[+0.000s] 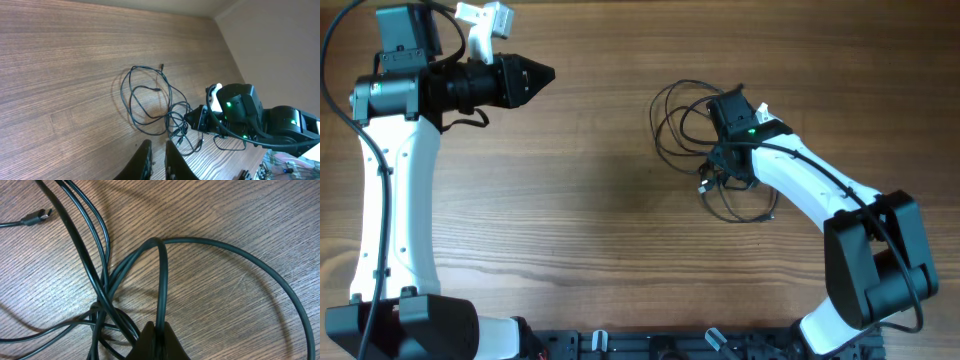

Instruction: Untangle cables

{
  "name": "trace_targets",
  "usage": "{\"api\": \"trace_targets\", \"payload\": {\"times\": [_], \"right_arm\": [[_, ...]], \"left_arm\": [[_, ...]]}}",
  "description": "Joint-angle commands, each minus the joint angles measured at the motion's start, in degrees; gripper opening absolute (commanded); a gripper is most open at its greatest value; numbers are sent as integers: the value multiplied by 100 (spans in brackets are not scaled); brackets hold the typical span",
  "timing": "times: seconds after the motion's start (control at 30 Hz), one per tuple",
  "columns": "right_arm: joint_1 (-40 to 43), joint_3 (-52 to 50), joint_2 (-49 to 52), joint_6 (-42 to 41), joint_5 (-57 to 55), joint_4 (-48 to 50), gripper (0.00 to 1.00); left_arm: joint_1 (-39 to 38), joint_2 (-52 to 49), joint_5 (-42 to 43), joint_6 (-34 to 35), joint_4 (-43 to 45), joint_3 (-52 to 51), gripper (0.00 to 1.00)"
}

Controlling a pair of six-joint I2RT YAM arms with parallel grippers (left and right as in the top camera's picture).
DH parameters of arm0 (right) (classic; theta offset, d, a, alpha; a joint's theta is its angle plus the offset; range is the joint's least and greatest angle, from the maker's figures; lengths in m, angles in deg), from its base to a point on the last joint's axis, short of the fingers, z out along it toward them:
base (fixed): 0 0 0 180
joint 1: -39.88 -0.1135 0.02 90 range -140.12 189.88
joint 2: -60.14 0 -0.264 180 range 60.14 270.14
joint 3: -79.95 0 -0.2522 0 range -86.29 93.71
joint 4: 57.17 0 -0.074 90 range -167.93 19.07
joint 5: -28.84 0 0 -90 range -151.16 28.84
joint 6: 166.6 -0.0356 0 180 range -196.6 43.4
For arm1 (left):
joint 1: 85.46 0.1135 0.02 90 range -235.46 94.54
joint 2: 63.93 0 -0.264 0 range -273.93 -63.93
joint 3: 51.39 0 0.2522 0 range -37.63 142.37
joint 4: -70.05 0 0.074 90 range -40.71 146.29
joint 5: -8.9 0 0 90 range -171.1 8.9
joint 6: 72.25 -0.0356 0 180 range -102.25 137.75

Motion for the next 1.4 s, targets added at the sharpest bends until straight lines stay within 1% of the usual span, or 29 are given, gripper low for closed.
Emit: {"api": "trace_targets", "payload": {"times": [0.0, 0.07, 0.17, 0.23, 0.3, 0.33, 0.37, 0.4, 0.43, 0.47, 0.53, 0.57, 0.6, 0.63, 0.67, 0.7, 0.73, 0.77, 0.83, 0.87, 0.93, 0.97, 1.0, 1.03, 1.07, 1.1, 1.23, 1.3, 1.37], "right_arm": [[13, 46, 155, 72, 203, 72, 4], [13, 249, 83, 608, 861, 282, 4], [13, 1095, -225, 1270, 1458, -92, 4], [13, 2173, -599, 2240, 2151, -800, 4], [13, 3062, -883, 4009, 3941, -1255, 4], [13, 3289, -1060, 4164, 3818, -1368, 4], [13, 3314, -1167, 2946, 1939, -1746, 4], [13, 3311, -1191, 1729, -186, -2509, 4], [13, 3311, -1169, 1502, -732, -2903, 4], [13, 3309, -1163, 2557, 48, -2741, 4], [13, 3309, -1226, 5661, 3729, -2179, 4], [13, 3309, -1287, 6470, 5080, -2028, 4], [13, 3311, -1344, 6328, 5097, -1851, 4], [13, 3311, -1386, 5770, 4100, -1663, 4], [13, 3316, -1405, 4138, 2033, -1674, 4], [13, 3316, -1419, 3875, 944, -1871, 4], [17, 3316, -1416, 4216, 1224, -1856, 4], [20, 3316, -1416, 4201, 1182, -1847, 4], [20, 3316, -1416, 3547, 122, -1888, 4], [20, 3316, -1416, 3119, -680, -1921, 4], [81, 3314, -1414, 2857, -1543, -2072, 4], [155, 3314, -1397, 2868, -1534, -2155, 4], [267, 3314, -1353, 3021, -1290, -2258, 12], [350, 3314, -1305, 3228, -1032, -2332, 61], [433, 3314, -1244, 3298, -883, -2409, 93], [492, 3309, -1150, 3324, -691, -2459, 100], [507, 3307, -682, 3497, -2, -2446, 100], [507, 3307, -212, 4092, 1056, -2345, 100], [496, 3307, 83, 4194, 1440, -2269, 100]], "left_arm": [[-35, 140, 9, -133, -7, 22, 11], [-35, 140, 9, -133, -26, 20, 11], [-35, 140, 7, -136, -50, 20, 11], [-35, 140, 7, -334, -133, 20, 11], [-35, 129, 11, -459, -212, 2, 13], [-35, 129, 39, -586, -229, -50, 14], [-35, 122, 46, -584, -219, -118, 14], [-35, 122, 55, -588, -210, -212, 14], [-35, 116, 55, -586, -199, -264, 14], [-35, 114, 57, -584, -144, -317, 13], [-37, 107, 61, -584, -81, -323, 13], [-35, 107, 79, -584, -85, -323, 13], [-35, 107, 76, -584, -118, -326, 13], [-37, 109, 79, -586, -149, -332, 13], [-35, 107, 79, -584, -157, -332, 13], [-39, 107, 105, -584, -160, -332, 13], [-52, 107, 168, -586, -164, -332, 13], [-76, 107, 186, -586, -162, -332, 13], [-166, 107, 184, -605, -162, -334, 13], [-227, 107, 184, -605, -168, -334, 13], [-334, 107, 181, -605, -173, -334, 13], [-374, 107, 181, -605, -170, -334, 13], [-402, 107, 179, -605, -168, -334, 13], [-417, 107, 181, -605, -166, -334, 13], [-428, 107, 181, -605, -168, -334, 13], [-428, 107, 181, -603, -170, -334, 13], [-428, 107, 181, -603, -234, -334, 13], [-428, 107, 151, -608, -256, -334, 13], [-426, 107, 68, -605, -258, -334, 13]]}}
